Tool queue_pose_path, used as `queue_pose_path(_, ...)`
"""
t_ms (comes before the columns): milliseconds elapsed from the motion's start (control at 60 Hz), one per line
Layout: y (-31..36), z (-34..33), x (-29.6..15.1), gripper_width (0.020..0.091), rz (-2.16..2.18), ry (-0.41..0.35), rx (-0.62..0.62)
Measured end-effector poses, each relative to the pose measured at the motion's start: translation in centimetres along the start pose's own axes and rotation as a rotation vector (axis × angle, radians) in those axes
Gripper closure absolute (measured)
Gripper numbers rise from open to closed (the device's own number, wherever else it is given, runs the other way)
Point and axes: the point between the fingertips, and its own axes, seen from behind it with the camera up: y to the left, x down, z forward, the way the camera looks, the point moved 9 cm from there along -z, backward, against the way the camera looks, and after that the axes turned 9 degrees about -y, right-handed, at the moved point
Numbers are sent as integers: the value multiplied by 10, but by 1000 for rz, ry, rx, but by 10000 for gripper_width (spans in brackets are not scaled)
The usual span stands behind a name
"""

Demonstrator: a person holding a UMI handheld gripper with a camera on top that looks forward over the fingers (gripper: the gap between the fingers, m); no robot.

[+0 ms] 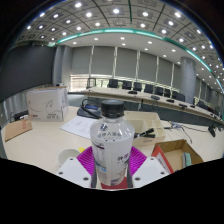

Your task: Pour water

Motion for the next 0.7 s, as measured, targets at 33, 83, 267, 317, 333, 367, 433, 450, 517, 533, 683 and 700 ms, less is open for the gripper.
queue_pose_path(33, 1, 10, 7, 695, 16, 5, -6)
queue_pose_path(83, -2, 12, 19, 696, 38, 14, -11)
queue_pose_path(267, -14, 25, 54, 691, 112, 53, 1)
queue_pose_path(317, -15, 25, 64, 678, 122, 68, 4)
queue_pose_path(333, -16, 23, 65, 677, 125, 56, 4)
queue_pose_path(367, -19, 22, 66, 667, 125, 47, -1)
queue_pose_path(433, -19, 18, 68, 609, 108, 32, -14)
queue_pose_path(450, -19, 18, 68, 596, 102, 29, -15)
queue_pose_path(517, -20, 17, 69, 547, 88, 27, -20)
queue_pose_path(533, -17, 18, 70, 517, 86, 40, -16)
queue_pose_path(683, -22, 7, 70, 248, 124, 112, 4)
queue_pose_path(700, -18, 4, 68, 241, 130, 116, 10)
